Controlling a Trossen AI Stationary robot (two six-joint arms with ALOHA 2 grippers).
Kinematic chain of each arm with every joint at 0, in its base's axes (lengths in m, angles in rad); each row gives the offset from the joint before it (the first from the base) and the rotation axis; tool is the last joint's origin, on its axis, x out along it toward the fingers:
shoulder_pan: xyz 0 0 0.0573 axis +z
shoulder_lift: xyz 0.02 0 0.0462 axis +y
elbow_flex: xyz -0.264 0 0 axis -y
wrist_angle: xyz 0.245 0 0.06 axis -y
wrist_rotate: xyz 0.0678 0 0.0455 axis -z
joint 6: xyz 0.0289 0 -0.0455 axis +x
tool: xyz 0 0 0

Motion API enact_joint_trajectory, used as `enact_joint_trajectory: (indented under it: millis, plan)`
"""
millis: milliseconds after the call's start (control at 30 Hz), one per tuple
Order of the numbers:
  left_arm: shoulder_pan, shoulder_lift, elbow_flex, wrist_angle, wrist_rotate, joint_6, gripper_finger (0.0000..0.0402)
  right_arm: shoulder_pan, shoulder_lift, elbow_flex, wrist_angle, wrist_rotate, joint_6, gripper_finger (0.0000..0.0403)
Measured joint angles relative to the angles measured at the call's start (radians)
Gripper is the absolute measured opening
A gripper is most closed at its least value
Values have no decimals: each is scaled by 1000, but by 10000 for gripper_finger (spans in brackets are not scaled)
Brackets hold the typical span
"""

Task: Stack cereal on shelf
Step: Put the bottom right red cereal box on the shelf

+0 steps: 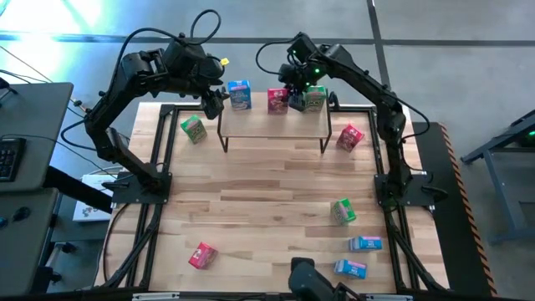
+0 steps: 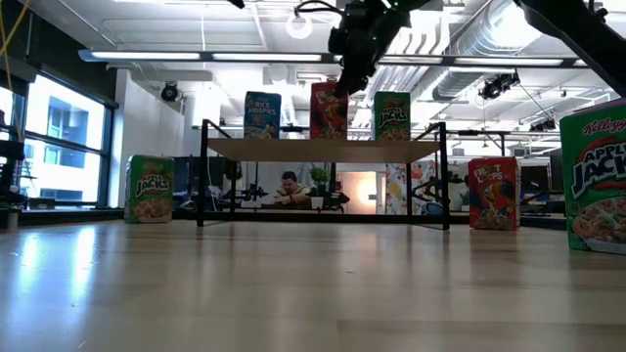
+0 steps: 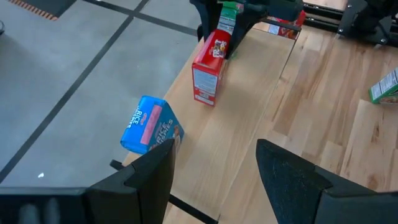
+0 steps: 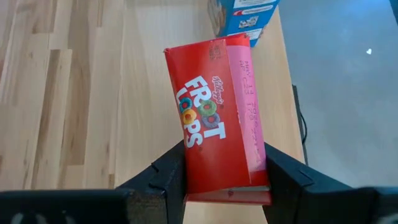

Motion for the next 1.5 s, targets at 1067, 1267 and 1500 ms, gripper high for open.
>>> enact_joint_trajectory:
  millis: [1067,1267,1500]
  plan:
    - [0,0,0,0,0,0,216,-17,14,0,31,15,0,187]
    - [0,0,0,0,0,0,216,-19,14,0,46,14,-1,206]
    - [0,0,0,0,0,0,216,-19,14,0,58,46,-19,223]
